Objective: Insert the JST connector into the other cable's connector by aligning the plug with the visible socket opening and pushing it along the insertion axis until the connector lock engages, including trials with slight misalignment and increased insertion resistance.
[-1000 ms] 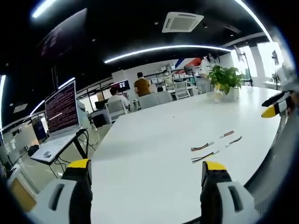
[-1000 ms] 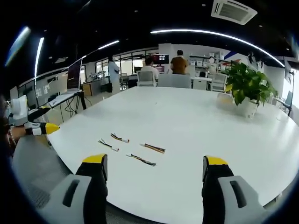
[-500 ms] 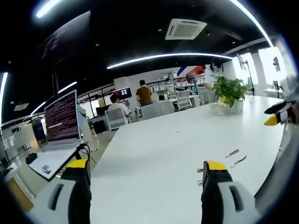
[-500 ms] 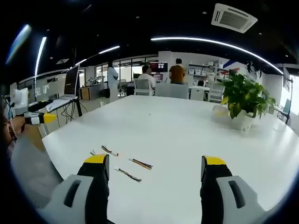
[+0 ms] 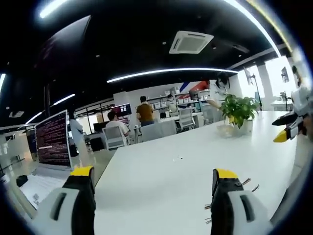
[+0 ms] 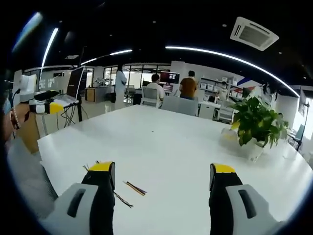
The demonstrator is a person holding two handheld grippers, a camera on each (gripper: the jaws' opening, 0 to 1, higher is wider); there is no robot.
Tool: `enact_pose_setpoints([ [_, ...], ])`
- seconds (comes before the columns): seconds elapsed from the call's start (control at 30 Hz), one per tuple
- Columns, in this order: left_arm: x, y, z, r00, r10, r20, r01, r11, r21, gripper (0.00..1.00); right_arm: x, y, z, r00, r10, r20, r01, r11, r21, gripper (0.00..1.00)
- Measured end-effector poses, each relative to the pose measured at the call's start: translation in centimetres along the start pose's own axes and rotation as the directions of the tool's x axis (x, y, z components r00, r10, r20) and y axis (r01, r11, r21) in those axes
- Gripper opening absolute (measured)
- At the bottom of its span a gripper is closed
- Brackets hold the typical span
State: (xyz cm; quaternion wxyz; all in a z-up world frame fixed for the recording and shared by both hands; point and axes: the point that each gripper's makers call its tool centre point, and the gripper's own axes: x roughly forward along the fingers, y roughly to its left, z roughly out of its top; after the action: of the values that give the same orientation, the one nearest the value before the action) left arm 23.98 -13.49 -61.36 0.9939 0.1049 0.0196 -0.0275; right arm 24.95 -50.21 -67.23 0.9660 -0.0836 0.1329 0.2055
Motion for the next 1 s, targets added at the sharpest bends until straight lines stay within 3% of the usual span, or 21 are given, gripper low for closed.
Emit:
enact_pose_setpoints([
  [0.1, 1.0, -0.4, 0.4, 1.000, -0.020, 0.005, 0.020, 1.000, 0.009, 0.99, 0.6, 0.2, 0.3, 1.000, 0.015, 0.000, -0.015, 1.000, 0.000, 0.78],
  [0.4, 3.4, -3.9, 0.2, 0.991, -0.132, -0.024, 0.133, 0.990, 0.054, 0.99, 2.7, 0.8, 1.4, 0.997, 0.080, -0.005, -0.080, 0.996, -0.046, 0.77],
  [0.5, 4.1, -4.9, -0.2, 0.985, -0.165, -0.054, 0.168, 0.984, 0.064, 0.99, 3.2, 0.8, 1.4, 0.995, 0.098, -0.008, -0.098, 0.995, -0.027, 0.77],
  [0.73, 5.3, -5.9, 0.0, 0.978, -0.203, -0.049, 0.206, 0.976, 0.071, 0.99, 4.3, 1.2, 1.1, 0.991, 0.135, -0.012, -0.136, 0.990, -0.029, 0.75],
  [0.83, 5.7, -6.6, -1.3, 0.964, -0.239, -0.118, 0.244, 0.969, 0.033, 0.98, 4.7, 1.5, 1.1, 0.986, 0.166, -0.004, -0.166, 0.985, -0.034, 0.75],
  [0.93, 6.2, -6.8, -1.6, 0.959, -0.258, -0.114, 0.262, 0.965, 0.020, 0.99, 5.1, 2.1, 1.4, 0.977, 0.211, 0.014, -0.210, 0.977, -0.025, 0.76],
  [0.97, 6.3, -7.1, -1.9, 0.954, -0.274, -0.125, 0.277, 0.961, 0.007, 0.99, 5.2, 2.4, 1.5, 0.972, 0.234, 0.025, -0.233, 0.972, -0.028, 0.76],
  [1.0, 6.3, -7.9, -2.5, 0.935, -0.320, -0.150, 0.322, 0.947, -0.016, 0.99, 5.3, 2.6, 1.6, 0.969, 0.246, 0.031, -0.245, 0.969, -0.027, 0.75],
])
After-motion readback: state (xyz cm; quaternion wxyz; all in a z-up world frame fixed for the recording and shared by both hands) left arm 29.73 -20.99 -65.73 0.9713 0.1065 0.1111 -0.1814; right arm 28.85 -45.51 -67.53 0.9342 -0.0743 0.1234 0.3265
